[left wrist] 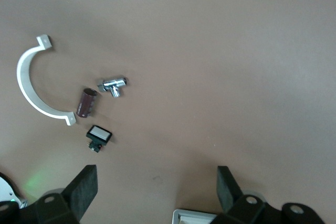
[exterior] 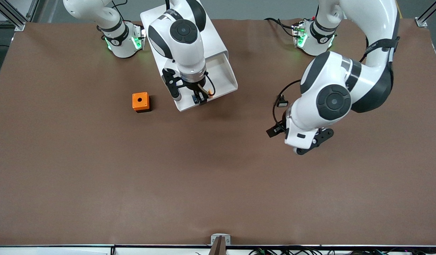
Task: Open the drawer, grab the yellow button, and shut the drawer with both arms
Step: 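Grasp the blue push button with the right gripper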
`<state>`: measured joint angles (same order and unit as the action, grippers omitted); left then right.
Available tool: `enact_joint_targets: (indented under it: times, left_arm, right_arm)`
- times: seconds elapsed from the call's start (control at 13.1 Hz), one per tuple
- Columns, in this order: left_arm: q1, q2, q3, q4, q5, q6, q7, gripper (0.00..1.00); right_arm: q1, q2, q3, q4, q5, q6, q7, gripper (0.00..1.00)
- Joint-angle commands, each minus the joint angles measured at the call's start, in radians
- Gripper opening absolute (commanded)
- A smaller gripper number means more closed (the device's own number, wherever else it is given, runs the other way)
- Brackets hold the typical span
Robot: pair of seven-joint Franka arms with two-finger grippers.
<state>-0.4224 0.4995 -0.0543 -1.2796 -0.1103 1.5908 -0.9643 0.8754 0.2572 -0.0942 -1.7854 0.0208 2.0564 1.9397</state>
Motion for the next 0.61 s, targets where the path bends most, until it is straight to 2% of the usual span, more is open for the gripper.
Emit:
enact_joint_targets:
  times: [0.0,0.08,0.23,0.54]
  left_arm:
    - [-0.003,0.011,-0.036,-0.023,0.004,0.049,0.015,1.0]
    - [-0.004,0.013,-0.045,-0.041,0.006,0.073,0.033,1.0]
    - [-0.006,0.017,-0.061,-0.098,0.008,0.154,0.108,1.0]
    - [-0.047,0.054,-0.078,-0.113,-0.025,0.205,0.075,1.0]
  right_arm:
    - [0.017,-0.024,-0.01,-0.009,0.004,-0.016,0.001,0.04]
    - [0.016,-0.027,-0.01,0.004,0.004,-0.04,-0.004,0.0]
    - [-0.005,-0.041,-0.016,0.058,0.008,-0.131,-0.085,0.0]
    - [-0.152,-0.053,-0.019,0.161,0.045,-0.303,-0.363,0.0]
